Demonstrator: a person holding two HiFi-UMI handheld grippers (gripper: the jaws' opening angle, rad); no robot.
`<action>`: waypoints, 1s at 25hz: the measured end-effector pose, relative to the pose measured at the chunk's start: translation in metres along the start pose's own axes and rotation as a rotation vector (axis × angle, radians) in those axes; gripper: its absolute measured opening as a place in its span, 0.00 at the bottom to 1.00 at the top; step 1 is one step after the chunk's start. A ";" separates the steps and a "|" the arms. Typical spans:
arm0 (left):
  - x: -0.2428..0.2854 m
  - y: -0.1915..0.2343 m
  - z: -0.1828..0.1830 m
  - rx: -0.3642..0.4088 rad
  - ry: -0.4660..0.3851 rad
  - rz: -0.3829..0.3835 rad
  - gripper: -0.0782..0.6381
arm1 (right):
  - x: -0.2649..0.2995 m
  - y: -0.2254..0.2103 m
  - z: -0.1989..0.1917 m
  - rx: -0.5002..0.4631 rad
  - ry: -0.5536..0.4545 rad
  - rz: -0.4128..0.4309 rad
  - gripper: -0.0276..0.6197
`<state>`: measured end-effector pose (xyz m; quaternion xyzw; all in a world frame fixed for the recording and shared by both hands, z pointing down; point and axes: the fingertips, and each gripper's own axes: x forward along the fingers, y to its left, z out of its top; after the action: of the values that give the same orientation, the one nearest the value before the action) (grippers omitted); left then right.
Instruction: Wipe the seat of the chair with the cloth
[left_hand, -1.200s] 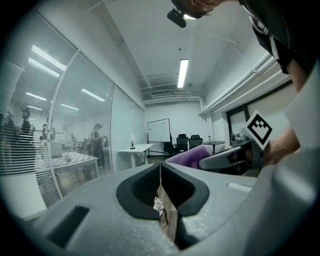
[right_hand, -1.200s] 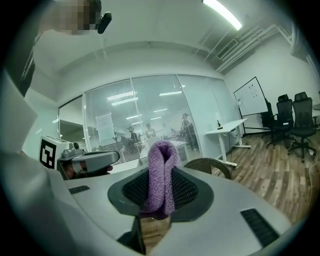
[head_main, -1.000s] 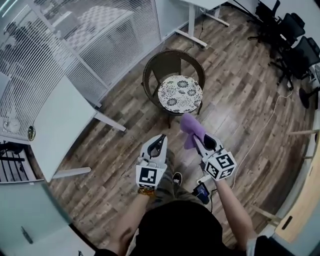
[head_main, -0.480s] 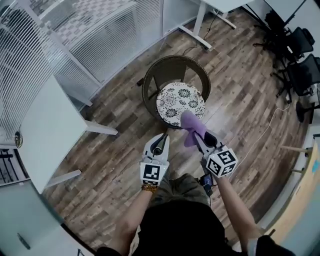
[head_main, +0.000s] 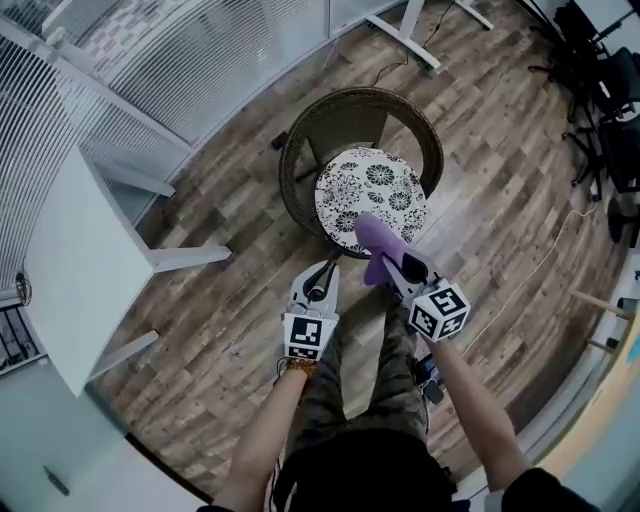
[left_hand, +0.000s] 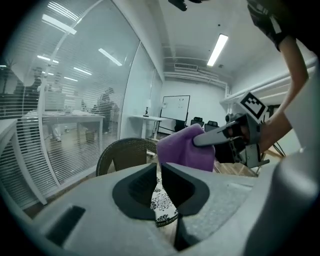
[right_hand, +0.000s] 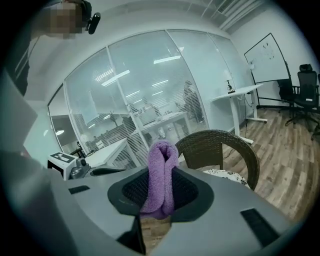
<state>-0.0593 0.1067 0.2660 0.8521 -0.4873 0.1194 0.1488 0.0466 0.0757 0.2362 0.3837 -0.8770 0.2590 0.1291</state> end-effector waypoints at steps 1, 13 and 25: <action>0.011 0.003 -0.013 -0.002 0.015 0.000 0.14 | 0.011 -0.008 -0.010 0.005 0.003 0.012 0.20; 0.109 0.052 -0.186 -0.236 0.238 0.098 0.14 | 0.127 -0.084 -0.128 0.211 0.059 0.158 0.20; 0.179 0.072 -0.276 -0.133 0.364 0.051 0.14 | 0.195 -0.136 -0.227 0.231 0.229 0.175 0.20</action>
<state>-0.0492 0.0323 0.5941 0.7922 -0.4805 0.2426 0.2874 0.0225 0.0056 0.5567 0.2862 -0.8510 0.4102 0.1600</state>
